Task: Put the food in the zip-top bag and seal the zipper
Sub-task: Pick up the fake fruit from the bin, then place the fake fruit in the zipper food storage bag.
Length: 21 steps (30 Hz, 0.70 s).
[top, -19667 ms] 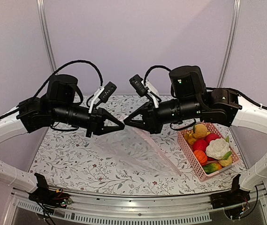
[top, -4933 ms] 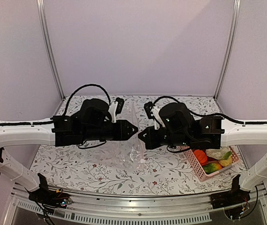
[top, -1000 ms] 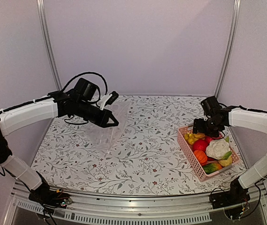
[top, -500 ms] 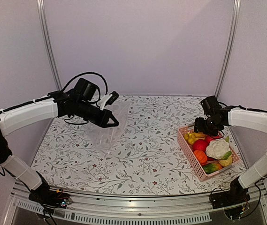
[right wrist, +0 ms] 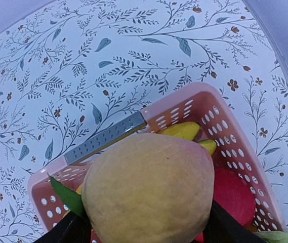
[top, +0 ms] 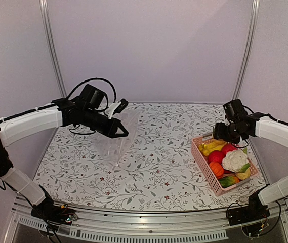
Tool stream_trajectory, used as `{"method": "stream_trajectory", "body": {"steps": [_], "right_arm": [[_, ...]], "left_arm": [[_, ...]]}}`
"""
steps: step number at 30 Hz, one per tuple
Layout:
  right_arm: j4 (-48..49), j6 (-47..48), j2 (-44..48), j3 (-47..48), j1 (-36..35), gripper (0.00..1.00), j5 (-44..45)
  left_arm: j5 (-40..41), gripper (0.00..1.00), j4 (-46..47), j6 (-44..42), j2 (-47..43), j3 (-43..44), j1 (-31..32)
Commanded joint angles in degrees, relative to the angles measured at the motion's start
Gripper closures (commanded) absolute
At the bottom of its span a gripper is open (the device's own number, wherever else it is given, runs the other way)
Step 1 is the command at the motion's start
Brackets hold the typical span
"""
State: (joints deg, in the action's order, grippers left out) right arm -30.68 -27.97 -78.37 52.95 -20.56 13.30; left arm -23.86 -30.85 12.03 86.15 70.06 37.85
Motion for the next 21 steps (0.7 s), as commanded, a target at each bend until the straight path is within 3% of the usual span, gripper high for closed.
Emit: {"method": "stream_trajectory", "body": {"steps": [1, 13, 21], "right_arm": [[-3.4, 1.0, 6.3, 0.0, 0.3, 0.38, -1.3], [0.9, 1.5, 22.7, -0.8, -1.7, 0.41, -27.4], [10.6, -2.0, 24.8, -1.0, -9.1, 0.41, -37.8]], "left_arm": [[-1.1, 1.0, -0.2, 0.1, 0.1, -0.4, -0.7], [-6.6, 1.0, 1.9, 0.9, 0.4, -1.1, -0.6], [-11.6, 1.0, 4.0, 1.6, 1.3, -1.7, 0.1]]}}
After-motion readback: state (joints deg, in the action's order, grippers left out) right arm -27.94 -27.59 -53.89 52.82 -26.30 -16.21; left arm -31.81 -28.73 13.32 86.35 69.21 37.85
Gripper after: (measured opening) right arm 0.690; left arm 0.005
